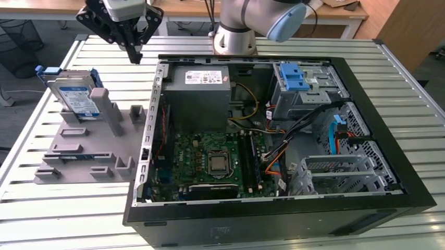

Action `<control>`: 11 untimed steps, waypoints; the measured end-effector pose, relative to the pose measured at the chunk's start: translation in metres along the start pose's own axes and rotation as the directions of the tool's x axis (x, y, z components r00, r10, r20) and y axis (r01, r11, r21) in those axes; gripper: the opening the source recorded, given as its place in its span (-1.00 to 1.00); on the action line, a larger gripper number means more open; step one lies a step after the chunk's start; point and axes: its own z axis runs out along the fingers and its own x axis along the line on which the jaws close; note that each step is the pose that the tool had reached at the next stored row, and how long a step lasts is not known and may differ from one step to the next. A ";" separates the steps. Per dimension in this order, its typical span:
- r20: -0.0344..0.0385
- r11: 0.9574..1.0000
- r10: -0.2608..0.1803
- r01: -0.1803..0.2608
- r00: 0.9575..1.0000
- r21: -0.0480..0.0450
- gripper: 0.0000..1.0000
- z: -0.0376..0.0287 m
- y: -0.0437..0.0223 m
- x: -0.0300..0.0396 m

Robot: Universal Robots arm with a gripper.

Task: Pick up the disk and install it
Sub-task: 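Reach for the disk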

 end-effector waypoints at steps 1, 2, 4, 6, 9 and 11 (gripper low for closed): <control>0.000 1.000 0.000 0.000 1.000 0.000 -0.79 0.0000 -0.0001 0.0003; 0.000 1.000 0.000 0.000 1.000 0.000 -0.79 0.0000 -0.0001 0.0005; 0.000 1.000 0.000 0.000 1.000 0.000 -0.79 0.0000 -0.0001 0.0006; 0.000 1.000 0.000 0.000 1.000 0.000 -0.79 0.0001 -0.0001 0.0011; 0.000 1.000 0.000 0.000 1.000 0.000 -0.79 0.0002 0.0000 0.0020; 0.000 1.000 0.000 0.000 1.000 0.000 -0.79 0.0003 0.0000 0.0029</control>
